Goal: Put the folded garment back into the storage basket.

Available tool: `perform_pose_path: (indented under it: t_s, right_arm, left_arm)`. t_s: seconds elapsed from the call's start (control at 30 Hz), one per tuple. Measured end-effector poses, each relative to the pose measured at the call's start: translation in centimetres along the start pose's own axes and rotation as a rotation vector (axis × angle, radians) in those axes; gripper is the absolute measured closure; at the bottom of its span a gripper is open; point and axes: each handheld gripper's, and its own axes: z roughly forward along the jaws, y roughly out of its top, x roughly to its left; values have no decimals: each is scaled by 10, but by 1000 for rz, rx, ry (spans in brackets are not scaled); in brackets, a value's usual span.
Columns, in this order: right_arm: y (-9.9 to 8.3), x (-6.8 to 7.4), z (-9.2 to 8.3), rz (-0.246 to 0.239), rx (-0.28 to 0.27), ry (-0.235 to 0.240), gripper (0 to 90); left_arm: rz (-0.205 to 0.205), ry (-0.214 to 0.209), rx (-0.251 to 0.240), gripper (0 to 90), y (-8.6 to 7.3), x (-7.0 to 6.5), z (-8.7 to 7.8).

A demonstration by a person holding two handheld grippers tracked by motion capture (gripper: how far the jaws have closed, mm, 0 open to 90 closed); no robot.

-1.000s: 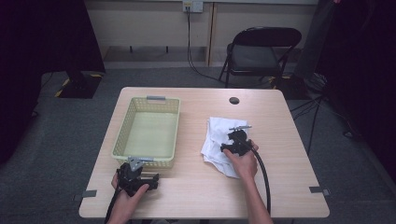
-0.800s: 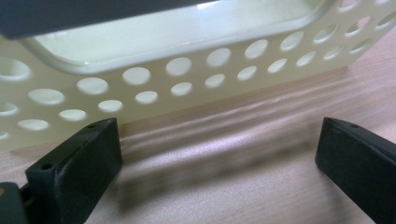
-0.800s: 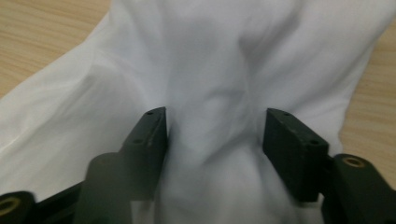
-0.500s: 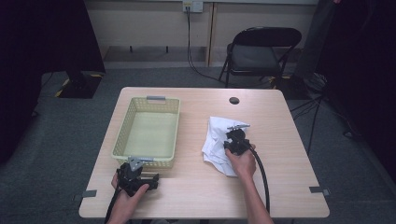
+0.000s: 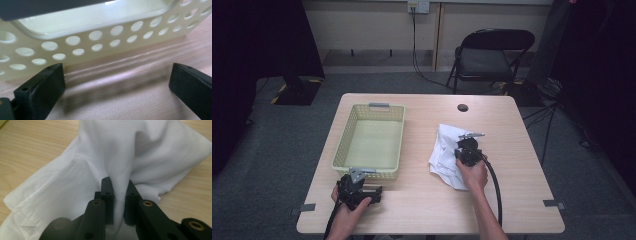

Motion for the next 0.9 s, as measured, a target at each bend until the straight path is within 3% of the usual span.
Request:
perform_pose_path:
  t_s: [0.9]
  right_arm:
    - [15, 4, -47, 5, -131, 70, 820]
  left_arm:
    - [0, 0, 0, 0, 0, 0, 0]
